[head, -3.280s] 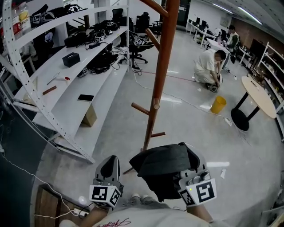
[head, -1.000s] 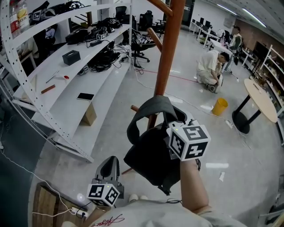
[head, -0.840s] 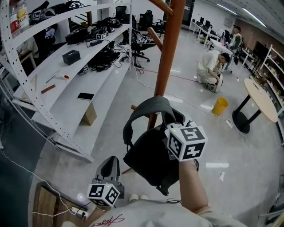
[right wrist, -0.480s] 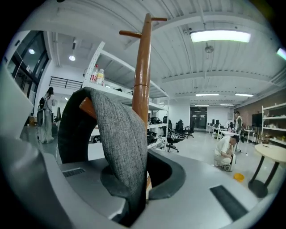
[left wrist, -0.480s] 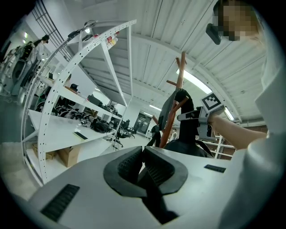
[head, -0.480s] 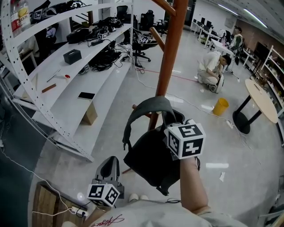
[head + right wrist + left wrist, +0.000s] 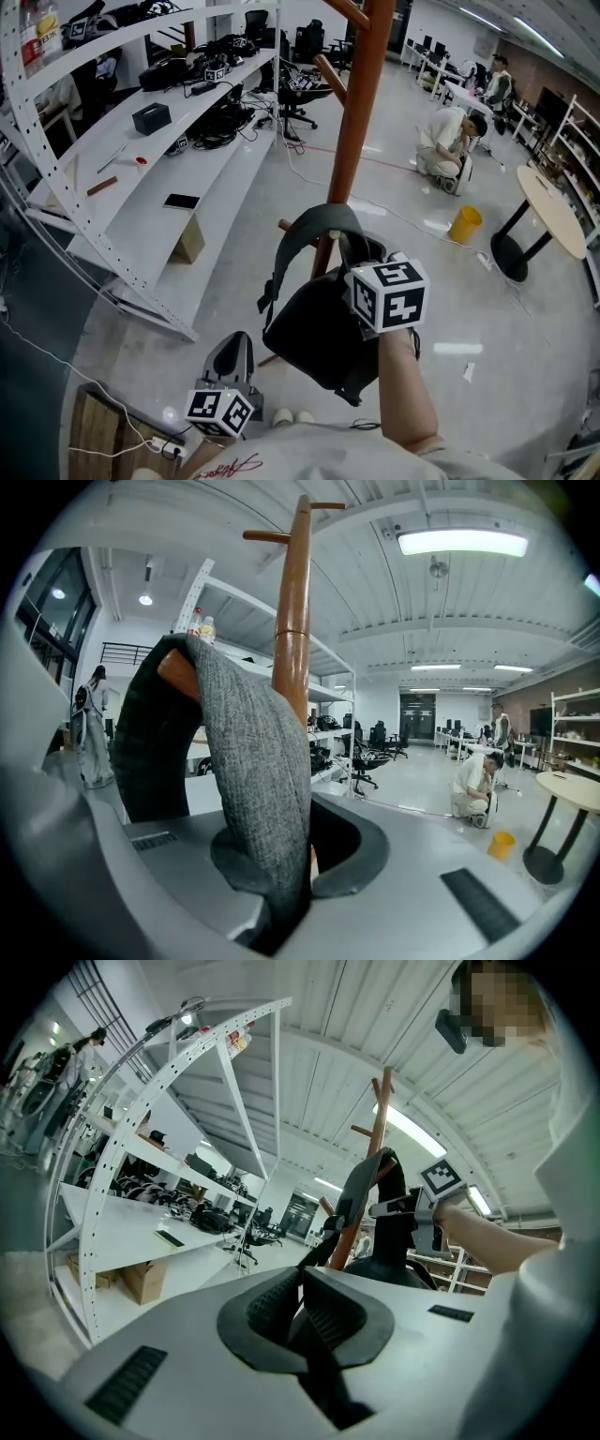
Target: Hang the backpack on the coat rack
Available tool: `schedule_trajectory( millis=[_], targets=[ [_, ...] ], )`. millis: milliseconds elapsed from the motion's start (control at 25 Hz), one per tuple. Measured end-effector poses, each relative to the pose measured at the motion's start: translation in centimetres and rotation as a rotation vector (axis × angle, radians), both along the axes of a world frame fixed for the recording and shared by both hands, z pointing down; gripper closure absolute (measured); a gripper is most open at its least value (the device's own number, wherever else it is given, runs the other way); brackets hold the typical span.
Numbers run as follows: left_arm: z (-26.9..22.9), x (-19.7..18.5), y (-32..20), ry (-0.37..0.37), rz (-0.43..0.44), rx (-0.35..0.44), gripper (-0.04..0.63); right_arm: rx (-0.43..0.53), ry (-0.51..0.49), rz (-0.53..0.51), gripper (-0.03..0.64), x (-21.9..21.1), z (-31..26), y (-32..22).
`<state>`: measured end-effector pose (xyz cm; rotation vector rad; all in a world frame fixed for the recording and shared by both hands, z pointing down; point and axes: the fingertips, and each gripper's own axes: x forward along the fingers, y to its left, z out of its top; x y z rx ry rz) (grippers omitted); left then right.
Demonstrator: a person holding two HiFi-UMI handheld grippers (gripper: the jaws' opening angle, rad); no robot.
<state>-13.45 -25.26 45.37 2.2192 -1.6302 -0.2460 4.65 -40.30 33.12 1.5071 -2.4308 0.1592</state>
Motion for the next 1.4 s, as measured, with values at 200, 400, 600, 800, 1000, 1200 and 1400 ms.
schedule_trajectory(
  millis=[200, 400, 600, 800, 1000, 1200, 1400],
  targets=[
    [0.1, 0.0, 0.0, 0.005, 0.003, -0.006, 0.571, -0.02, 0.005, 0.009, 0.583, 0.4, 1.0, -0.1],
    [0.1, -0.4, -0.1, 0.005, 0.004, -0.007, 0.571, -0.028, 0.007, 0.019, 0.583, 0.7, 1.9, 0.0],
    [0.0, -0.6, -0.2, 0.002, 0.004, -0.008, 0.571, 0.013, -0.002, 0.03, 0.583, 0.7, 2.1, -0.1],
    [0.0, -0.6, -0.1, 0.001, 0.006, -0.011, 0.571, 0.054, -0.025, 0.035, 0.583, 0.8, 2.3, 0.2],
    [0.3, -0.8, 0.2, 0.0, 0.01, -0.014, 0.571, 0.103, -0.043, 0.046, 0.583, 0.8, 2.4, 0.4],
    [0.4, -0.9, 0.4, -0.005, 0.009, -0.022, 0.571, 0.126, -0.052, 0.054, 0.583, 0.5, 2.6, 0.4],
    [0.6, -0.7, 0.6, -0.011, 0.019, -0.017, 0.571, 0.162, -0.034, 0.069, 0.583, 0.5, 2.5, 0.5]
  ],
)
